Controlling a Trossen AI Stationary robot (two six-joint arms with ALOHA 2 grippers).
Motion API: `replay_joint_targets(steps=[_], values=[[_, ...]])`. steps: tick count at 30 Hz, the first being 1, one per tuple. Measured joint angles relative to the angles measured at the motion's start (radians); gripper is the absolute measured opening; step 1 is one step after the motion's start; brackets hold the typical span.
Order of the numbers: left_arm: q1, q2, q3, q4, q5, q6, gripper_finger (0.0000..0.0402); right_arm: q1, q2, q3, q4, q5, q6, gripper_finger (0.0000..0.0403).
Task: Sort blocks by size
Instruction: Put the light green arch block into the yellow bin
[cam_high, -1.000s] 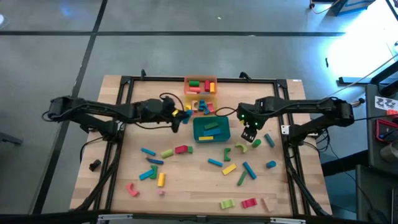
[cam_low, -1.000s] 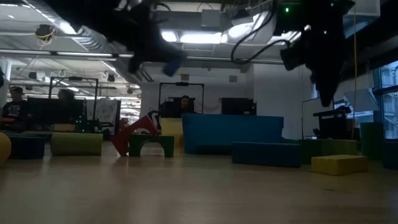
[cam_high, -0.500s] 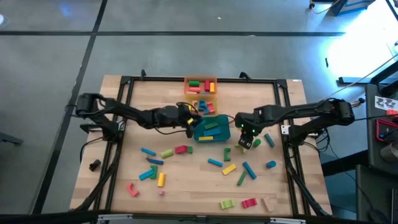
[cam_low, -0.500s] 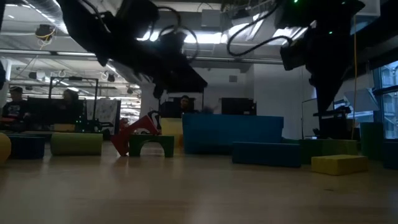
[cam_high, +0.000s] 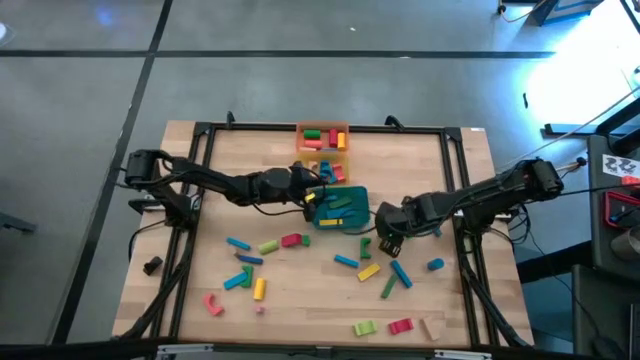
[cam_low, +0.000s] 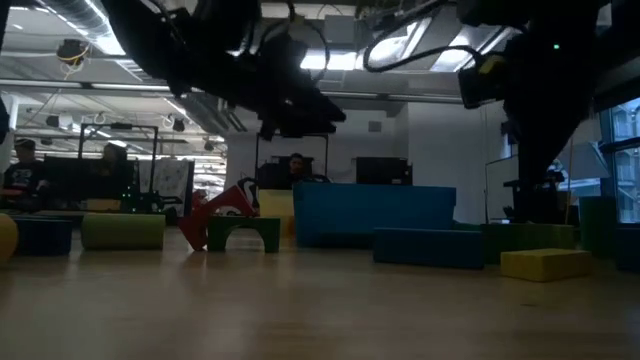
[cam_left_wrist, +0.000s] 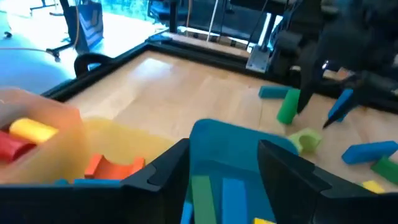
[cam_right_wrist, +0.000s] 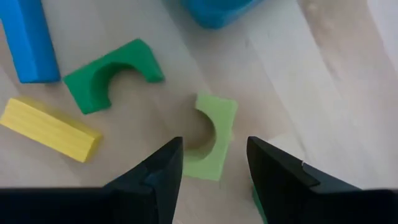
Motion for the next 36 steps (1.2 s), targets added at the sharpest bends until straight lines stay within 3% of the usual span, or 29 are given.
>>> replay_joint_targets(steps=[10,16,20,26,36], values=[[0.0,-0.104,0.0,-0.011,0.0,0.028,0.017,0.013,0.14,0.0,0.022,0.036,-0.001,0.0179],[-0.006,-0.203,-0.002,-0.14,0.0,0.027,0.0167,0.013,0.211,0.0,0.04,0.019,-0.006,0.0173],[-0.022,-0.276,-0.002,-0.269,0.0,0.033,0.0167,0.013,0.249,0.0,0.074,-0.003,-0.036,0.0136],[-0.061,-0.368,-0.001,-0.453,0.001,0.09,0.0167,0.013,0.259,0.003,0.091,-0.018,-0.064,0.0047],[-0.089,-0.425,-0.002,-0.527,0.001,0.099,0.0166,0.013,0.241,0.19,-0.19,-0.014,-0.145,0.0063]])
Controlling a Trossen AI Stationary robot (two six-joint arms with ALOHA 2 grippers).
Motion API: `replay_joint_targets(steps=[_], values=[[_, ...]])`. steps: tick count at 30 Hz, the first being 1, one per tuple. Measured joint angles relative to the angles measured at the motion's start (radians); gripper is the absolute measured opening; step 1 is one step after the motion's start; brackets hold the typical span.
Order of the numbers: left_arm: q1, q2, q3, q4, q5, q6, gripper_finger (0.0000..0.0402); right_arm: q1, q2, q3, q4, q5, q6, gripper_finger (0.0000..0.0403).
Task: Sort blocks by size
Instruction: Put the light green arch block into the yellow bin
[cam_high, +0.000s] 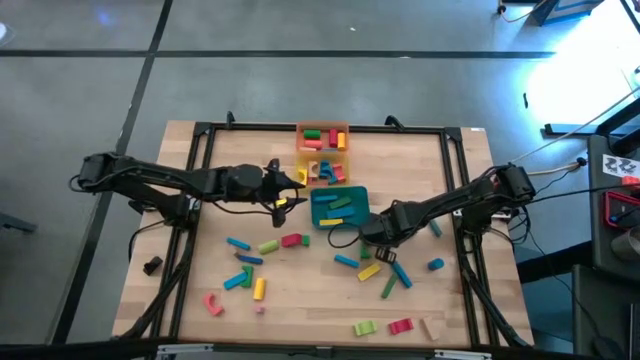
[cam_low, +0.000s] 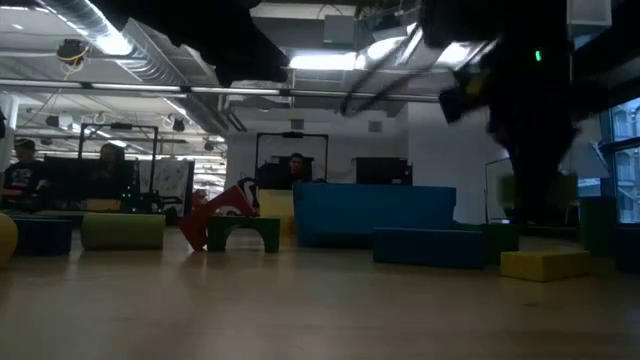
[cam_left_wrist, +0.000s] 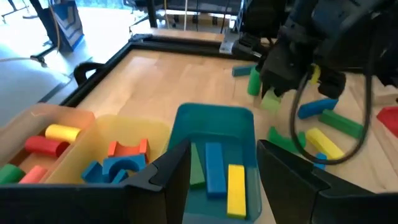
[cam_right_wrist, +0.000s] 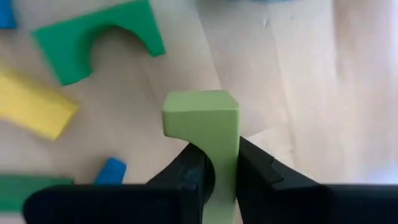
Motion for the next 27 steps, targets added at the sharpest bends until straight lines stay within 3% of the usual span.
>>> replay_joint_targets(steps=[4,9,15,21,27], values=[[-0.003,-0.002,0.0,-0.008,0.0,-0.001,0.0166,0.0,0.0,0.117,-0.136,0.045,-0.101,0.0052],[-0.006,-0.004,0.0,-0.003,0.0,-0.002,0.0166,-0.027,0.0,0.259,-0.201,0.177,-0.216,0.0048],[-0.015,-0.004,0.0,-0.002,0.0,-0.002,0.0166,-0.13,-0.001,0.332,-0.021,0.331,-0.477,0.0062],[-0.044,-0.004,0.0,-0.027,0.003,-0.003,0.0166,-0.285,0.009,0.332,0.287,0.252,-0.748,0.0049],[-0.087,-0.004,0.0,-0.122,0.007,-0.086,0.0166,-0.413,0.061,0.332,0.478,0.081,-0.839,0.0076]])
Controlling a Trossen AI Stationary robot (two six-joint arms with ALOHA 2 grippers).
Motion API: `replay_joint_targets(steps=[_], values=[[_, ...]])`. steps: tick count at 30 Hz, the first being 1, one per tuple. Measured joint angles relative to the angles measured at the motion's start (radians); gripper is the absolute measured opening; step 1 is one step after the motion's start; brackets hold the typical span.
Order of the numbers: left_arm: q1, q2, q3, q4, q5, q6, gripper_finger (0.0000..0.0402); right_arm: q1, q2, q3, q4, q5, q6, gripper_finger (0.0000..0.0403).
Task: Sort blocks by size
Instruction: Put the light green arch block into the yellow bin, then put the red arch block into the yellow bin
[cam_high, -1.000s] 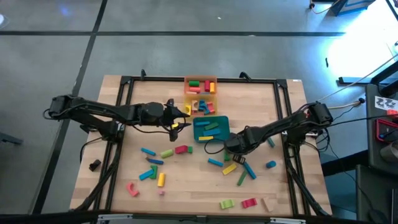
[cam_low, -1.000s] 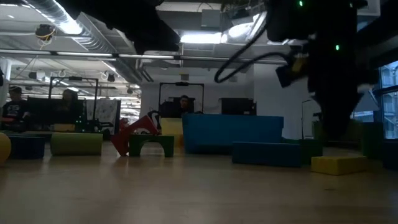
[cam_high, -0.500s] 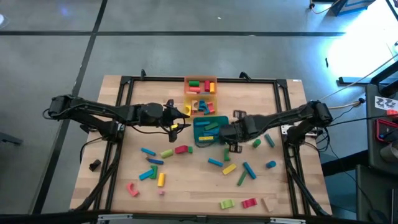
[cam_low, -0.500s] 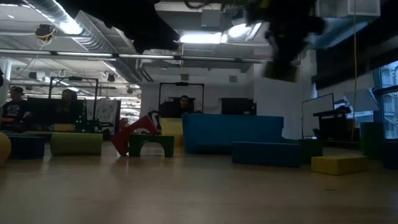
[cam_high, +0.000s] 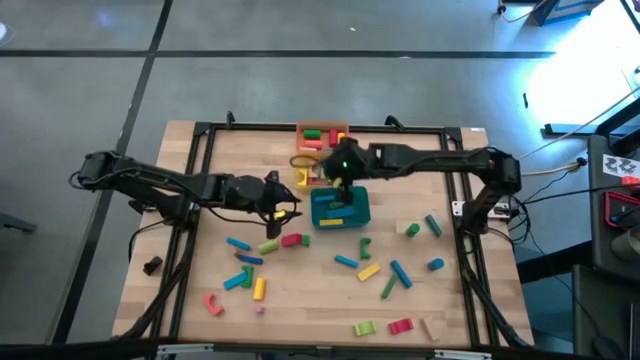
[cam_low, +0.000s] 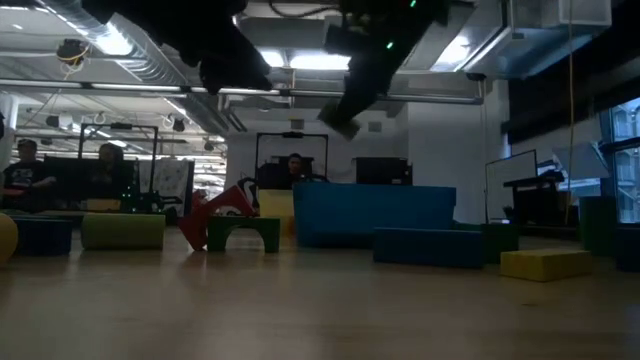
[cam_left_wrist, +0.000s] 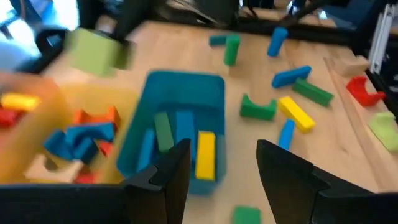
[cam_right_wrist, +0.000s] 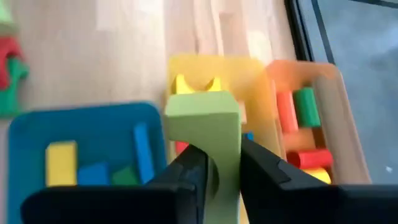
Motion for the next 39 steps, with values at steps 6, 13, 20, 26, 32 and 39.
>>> replay_joint_targets(steps=[6,13,20,26,32,39], values=[[-0.048,0.002,0.0,-0.082,0.0,-0.114,0.0166,-0.077,0.074,0.0,0.107,-0.051,-0.003,0.0094],[-0.09,0.007,0.0,-0.191,0.0,-0.127,0.0166,-0.107,0.12,0.0,0.107,-0.051,-0.01,0.0096],[-0.102,0.084,0.0,-0.208,-0.001,-0.147,0.0166,-0.104,0.052,-0.001,0.007,0.09,-0.074,0.0096],[-0.098,0.169,0.0,-0.209,0.005,-0.143,0.0166,-0.104,-0.01,-0.001,-0.036,0.111,-0.073,0.0096],[-0.1,0.199,0.0,-0.209,0.022,-0.137,0.0166,-0.104,-0.03,-0.001,-0.039,0.109,-0.073,0.0097],[-0.1,0.198,0.0,-0.209,0.022,-0.145,0.0166,-0.104,-0.03,-0.001,-0.041,0.107,-0.072,0.0097]])
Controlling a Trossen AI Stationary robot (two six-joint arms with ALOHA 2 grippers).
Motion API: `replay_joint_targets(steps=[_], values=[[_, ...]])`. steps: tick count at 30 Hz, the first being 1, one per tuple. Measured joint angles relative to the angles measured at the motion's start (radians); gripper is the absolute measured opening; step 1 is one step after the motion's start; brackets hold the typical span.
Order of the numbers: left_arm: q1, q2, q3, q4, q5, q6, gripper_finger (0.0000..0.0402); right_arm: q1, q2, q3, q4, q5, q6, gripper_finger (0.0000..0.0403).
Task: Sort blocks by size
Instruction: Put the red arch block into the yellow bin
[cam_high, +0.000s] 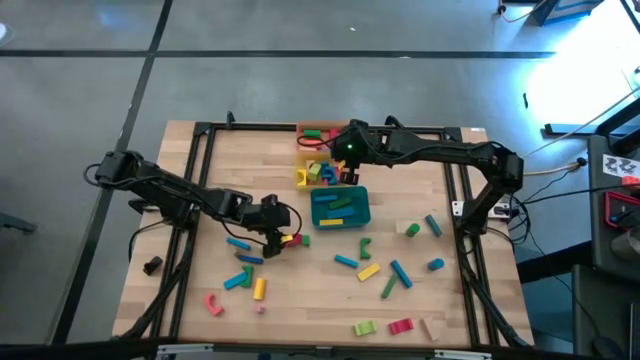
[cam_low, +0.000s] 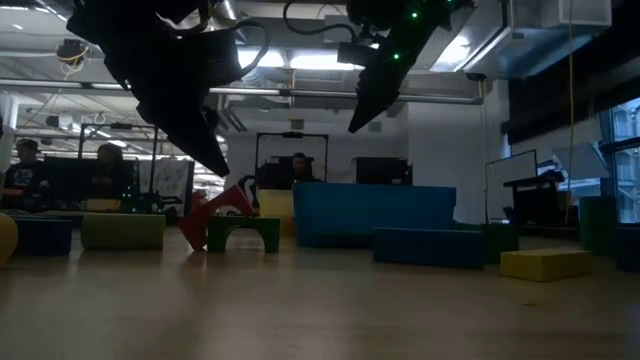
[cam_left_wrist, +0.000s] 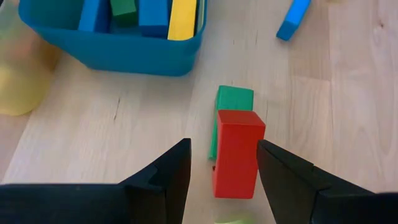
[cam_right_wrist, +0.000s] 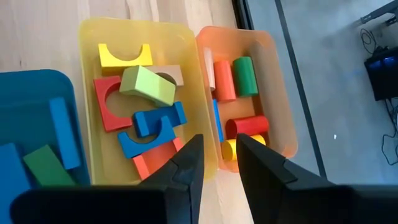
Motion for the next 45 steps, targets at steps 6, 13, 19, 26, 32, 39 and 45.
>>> replay_joint_targets(steps=[6,13,19,26,32,39,45], values=[[0.001,0.017,0.0,0.003,0.0,-0.056,0.0167,0.0,0.0,0.0,0.0,0.0,0.001,0.0097],[0.001,0.135,0.004,0.071,-0.014,-0.104,0.0167,0.0,0.0,0.0,-0.018,-0.001,0.001,0.0097],[0.001,0.122,-0.002,0.032,-0.011,-0.033,0.0167,0.0,0.0,0.0,-0.054,-0.001,0.001,0.0097],[0.001,0.079,-0.001,0.046,-0.01,-0.027,0.0167,0.0,0.0,0.0,-0.051,-0.001,0.001,0.0097],[0.0,0.08,-0.001,0.053,-0.01,-0.028,0.0166,0.0,0.0,0.0,-0.053,-0.008,0.001,0.0097],[0.0,0.08,-0.001,0.092,0.04,0.0,0.0166,0.0,0.0,0.0,-0.073,-0.009,0.001,0.0097],[-0.005,0.08,0.0,0.116,0.049,0.049,0.0166,0.0,0.0,0.0,-0.084,-0.009,0.001,0.0097]])
